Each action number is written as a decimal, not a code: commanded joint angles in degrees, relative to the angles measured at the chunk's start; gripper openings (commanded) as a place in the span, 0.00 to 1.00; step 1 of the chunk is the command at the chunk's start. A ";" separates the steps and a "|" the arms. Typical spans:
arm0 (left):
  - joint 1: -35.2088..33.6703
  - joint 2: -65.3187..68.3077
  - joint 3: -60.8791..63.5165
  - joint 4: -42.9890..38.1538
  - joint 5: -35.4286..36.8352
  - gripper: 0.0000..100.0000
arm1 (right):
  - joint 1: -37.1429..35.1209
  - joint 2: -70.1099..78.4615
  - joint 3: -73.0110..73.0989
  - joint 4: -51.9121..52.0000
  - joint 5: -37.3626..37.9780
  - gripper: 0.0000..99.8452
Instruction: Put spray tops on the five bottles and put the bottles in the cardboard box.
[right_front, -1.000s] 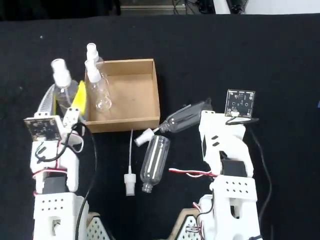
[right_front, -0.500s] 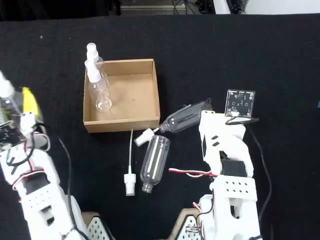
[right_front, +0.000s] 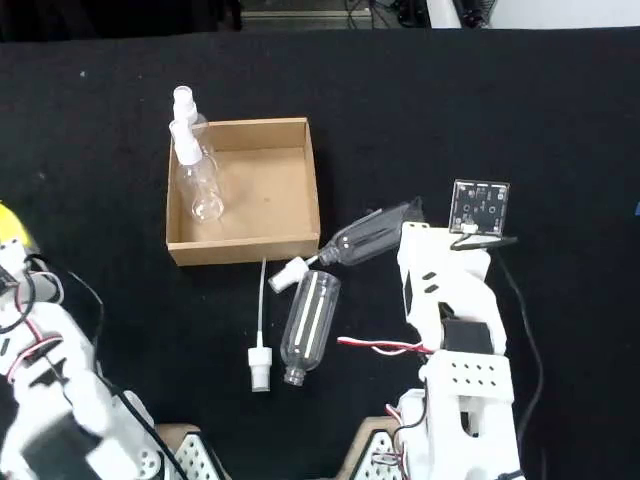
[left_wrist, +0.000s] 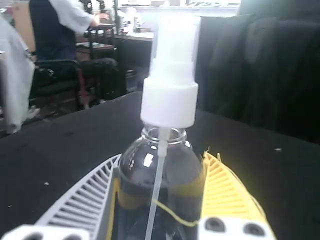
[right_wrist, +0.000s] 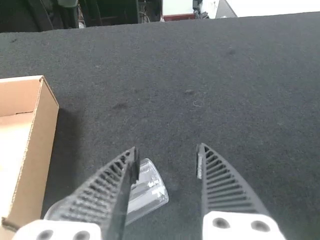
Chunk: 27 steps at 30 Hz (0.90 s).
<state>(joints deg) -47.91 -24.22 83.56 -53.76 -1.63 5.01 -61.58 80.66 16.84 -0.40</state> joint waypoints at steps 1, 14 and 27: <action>-2.86 8.79 -6.55 -8.62 -0.35 0.03 | -1.41 0.48 -0.31 -1.76 0.70 0.17; -3.65 32.79 -13.76 -28.92 -0.44 0.03 | -1.32 0.40 -0.22 -1.76 0.70 0.17; -4.88 42.64 -22.20 -28.92 0.00 0.03 | -9.58 0.57 -17.98 19.25 0.70 0.17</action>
<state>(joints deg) -52.13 18.51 64.31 -81.19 -1.63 1.76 -61.58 73.45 27.30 -0.40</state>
